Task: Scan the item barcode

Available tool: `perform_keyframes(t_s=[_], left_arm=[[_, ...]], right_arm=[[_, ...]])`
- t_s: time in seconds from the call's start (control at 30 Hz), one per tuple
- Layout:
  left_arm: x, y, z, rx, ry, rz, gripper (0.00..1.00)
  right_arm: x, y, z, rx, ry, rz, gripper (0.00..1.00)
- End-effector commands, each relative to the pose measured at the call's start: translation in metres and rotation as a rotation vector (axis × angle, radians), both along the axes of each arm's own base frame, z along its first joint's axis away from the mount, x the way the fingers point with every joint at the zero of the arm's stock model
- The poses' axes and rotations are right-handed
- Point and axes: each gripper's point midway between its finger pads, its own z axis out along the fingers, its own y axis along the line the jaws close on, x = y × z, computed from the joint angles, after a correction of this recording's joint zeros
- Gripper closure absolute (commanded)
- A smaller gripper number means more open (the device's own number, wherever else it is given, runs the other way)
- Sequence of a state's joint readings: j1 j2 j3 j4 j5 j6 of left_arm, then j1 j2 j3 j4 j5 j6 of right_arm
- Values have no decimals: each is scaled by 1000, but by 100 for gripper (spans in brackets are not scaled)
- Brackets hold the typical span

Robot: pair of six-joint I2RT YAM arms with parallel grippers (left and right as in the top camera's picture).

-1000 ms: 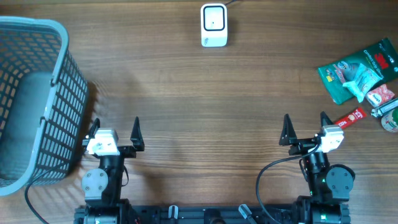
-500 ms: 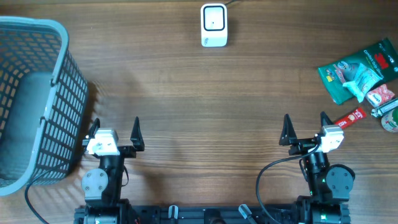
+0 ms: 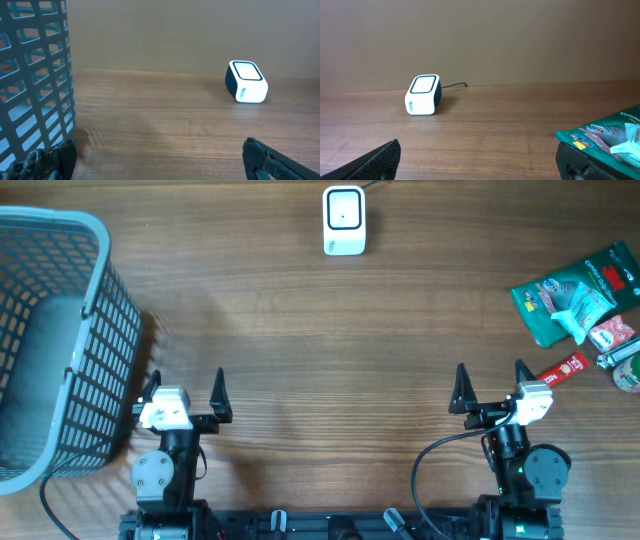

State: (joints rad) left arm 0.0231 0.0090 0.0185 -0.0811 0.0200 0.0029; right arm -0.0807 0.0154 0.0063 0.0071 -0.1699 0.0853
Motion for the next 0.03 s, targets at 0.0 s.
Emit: perform_keyframes(t_s=[0.0], left_arm=[[1,2,-4,15,4,6,0]], right_arm=[[0,-3,3,-7,-14,-19,0]])
